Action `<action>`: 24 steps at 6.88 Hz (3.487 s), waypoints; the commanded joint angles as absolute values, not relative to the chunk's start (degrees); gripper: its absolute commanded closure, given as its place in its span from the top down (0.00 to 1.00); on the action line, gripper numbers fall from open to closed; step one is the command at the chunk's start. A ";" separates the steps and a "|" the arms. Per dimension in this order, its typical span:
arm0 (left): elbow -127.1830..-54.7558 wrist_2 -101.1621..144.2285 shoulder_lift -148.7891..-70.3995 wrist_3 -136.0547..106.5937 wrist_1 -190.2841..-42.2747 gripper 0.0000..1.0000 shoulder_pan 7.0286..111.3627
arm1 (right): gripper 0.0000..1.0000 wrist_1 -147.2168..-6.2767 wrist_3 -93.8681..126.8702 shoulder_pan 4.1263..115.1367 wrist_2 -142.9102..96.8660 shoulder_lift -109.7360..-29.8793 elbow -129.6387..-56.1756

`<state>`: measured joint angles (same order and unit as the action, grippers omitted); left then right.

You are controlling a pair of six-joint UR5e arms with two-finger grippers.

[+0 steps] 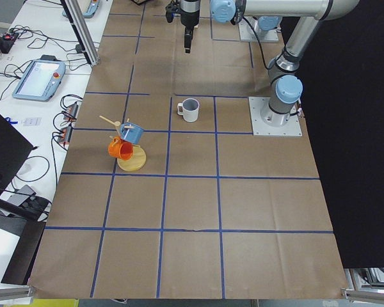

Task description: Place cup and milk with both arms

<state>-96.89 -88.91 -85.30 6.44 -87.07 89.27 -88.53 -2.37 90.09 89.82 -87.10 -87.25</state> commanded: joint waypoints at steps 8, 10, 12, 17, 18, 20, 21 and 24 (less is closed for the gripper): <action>-109.23 -92.55 -84.37 19.23 -79.05 1.00 75.51 | 1.00 -88.51 -2.37 90.09 89.82 -87.19 -87.28; -114.67 -91.68 -85.51 21.86 -72.45 1.00 71.39 | 1.00 -88.51 -2.37 90.09 89.82 -87.19 -87.28; -115.67 -91.14 -89.53 27.15 -65.94 1.00 69.96 | 1.00 -88.51 -2.37 90.09 89.91 -87.19 -87.28; -116.54 -90.88 -97.63 27.86 -61.96 0.96 66.71 | 1.00 -88.51 -2.37 90.09 89.91 -87.10 -87.28; -117.59 -90.88 -97.82 27.86 -61.96 0.92 66.71 | 1.00 -88.51 -2.37 90.00 89.91 -87.10 -87.28; -118.30 -90.36 -98.00 27.51 -61.70 0.62 66.71 | 1.00 -88.51 -2.37 90.00 89.91 -87.10 -87.28; -118.21 -90.18 -98.26 27.07 -61.70 0.32 66.71 | 1.00 -88.51 -2.37 90.00 89.91 -87.10 -87.28; -117.86 -88.26 -99.05 25.58 -61.79 0.00 66.71 | 1.00 -88.51 -2.46 89.91 89.91 -87.10 -87.28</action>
<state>-117.91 -89.57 -98.96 26.36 -61.72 66.71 -88.51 -2.45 89.96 89.95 -87.10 -87.27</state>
